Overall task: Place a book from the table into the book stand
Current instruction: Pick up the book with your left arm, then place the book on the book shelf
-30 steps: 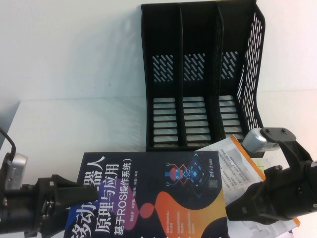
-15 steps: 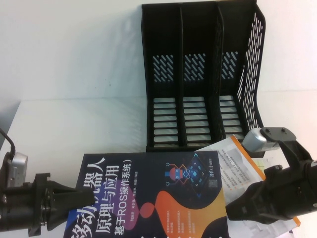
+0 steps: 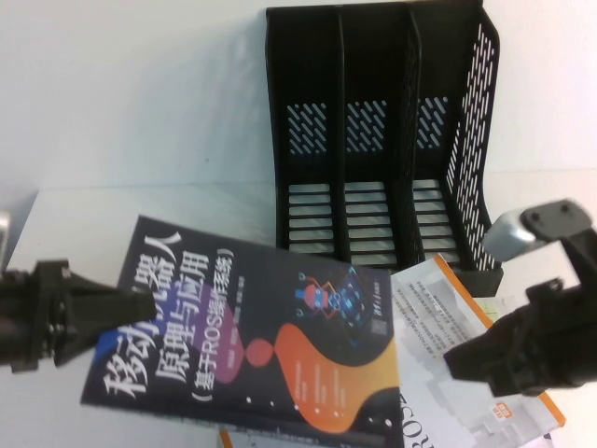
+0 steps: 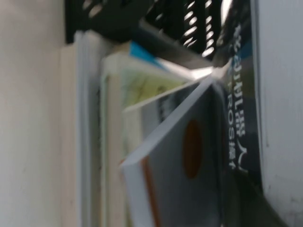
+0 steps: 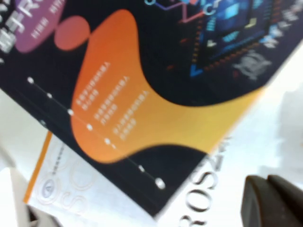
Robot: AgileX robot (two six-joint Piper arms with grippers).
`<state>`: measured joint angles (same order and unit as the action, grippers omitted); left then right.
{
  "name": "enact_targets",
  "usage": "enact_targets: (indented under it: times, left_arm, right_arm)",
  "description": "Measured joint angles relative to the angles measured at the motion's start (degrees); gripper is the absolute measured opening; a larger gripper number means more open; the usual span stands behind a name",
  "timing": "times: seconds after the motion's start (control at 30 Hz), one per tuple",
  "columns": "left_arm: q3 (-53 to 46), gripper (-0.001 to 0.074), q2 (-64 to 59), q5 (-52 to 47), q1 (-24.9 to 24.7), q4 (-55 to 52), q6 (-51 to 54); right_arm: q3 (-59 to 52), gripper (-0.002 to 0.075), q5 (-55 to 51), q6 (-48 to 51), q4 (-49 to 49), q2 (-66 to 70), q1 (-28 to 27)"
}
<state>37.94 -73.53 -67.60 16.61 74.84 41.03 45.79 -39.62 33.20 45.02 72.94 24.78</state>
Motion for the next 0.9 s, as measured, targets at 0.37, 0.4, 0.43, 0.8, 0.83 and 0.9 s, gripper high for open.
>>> enact_targets:
  times: [0.37,0.4,0.43,0.8,0.83,0.9]
  left_arm:
    - [27.1,0.0111,8.4,6.2,-10.3,-17.9,-23.8]
    - [30.3,0.0111,8.4,7.8,-12.5,-20.5,-26.3]
    - [32.8,0.0111,8.2,9.2,-14.6,-22.7,-28.4]
    - [64.9,0.0111,-6.7,14.4,-36.2,-62.5,-62.5]
    - [67.4,0.0111,-8.7,13.3,-38.1,-67.1,-65.3]
    - [71.5,0.0111,-12.2,11.5,-40.9,-74.1,-69.0]
  right_arm:
    - [7.2,-0.0003,1.3,-19.8,-22.1,-9.1,0.0]
    - [7.4,-0.0003,0.9,-20.5,-23.0,-9.1,0.0]
    - [7.4,-0.0003,0.6,-21.0,-23.3,-9.1,0.0]
    - [7.5,-0.0003,-1.6,-21.8,-25.3,-9.1,0.0]
    - [7.5,-0.0003,-1.6,-21.8,-25.8,-9.1,0.0]
    - [7.5,-0.0003,-1.8,-21.8,-26.5,-9.1,0.0]
